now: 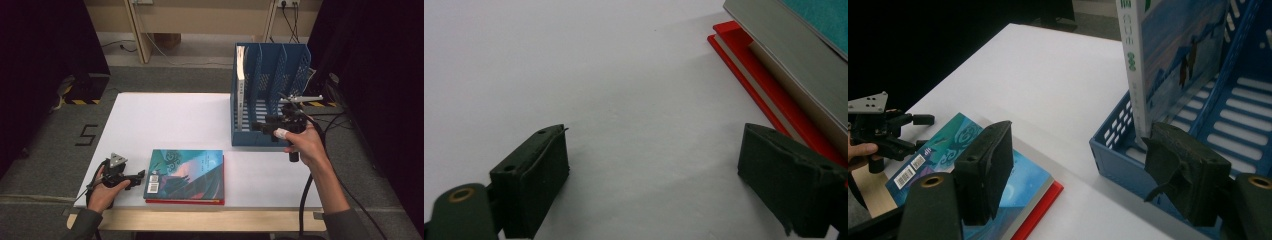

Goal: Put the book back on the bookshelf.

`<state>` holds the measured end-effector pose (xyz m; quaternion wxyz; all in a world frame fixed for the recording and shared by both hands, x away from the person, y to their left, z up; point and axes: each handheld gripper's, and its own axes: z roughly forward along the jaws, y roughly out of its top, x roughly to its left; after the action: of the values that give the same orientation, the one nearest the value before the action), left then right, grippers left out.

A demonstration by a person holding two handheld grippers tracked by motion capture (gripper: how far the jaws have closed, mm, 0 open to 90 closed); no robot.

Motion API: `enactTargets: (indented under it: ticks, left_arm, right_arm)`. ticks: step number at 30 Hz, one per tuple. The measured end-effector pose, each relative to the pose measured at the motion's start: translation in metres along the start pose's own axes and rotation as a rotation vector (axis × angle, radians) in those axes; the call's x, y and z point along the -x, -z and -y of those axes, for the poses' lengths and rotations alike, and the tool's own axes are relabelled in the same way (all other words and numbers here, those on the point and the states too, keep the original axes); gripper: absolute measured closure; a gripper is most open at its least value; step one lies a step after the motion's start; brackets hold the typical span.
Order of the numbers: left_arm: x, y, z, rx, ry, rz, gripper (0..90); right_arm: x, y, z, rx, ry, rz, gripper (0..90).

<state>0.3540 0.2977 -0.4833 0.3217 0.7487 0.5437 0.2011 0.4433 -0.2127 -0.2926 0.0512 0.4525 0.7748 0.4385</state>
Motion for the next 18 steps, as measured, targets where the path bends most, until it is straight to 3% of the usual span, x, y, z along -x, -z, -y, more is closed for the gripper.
enactTargets:
  ticks: [6, 10, 18]
  left_arm:
    - [0.000, 0.000, 0.000, 0.000, 0.000, 0.000, 11.8]
    - [0.000, 0.000, 0.000, -0.002, -0.001, 0.000, 11.8]
    - [0.000, 0.000, 0.000, -0.003, 0.000, 0.000, 11.8]
  right_arm:
    - [0.004, -0.012, 0.025, -0.015, -0.020, -0.015, 26.4]
    - [0.006, -0.022, 0.045, 0.011, -0.037, -0.040, 24.6]
    - [0.005, -0.039, 0.067, 0.007, -0.064, -0.079, 23.9]
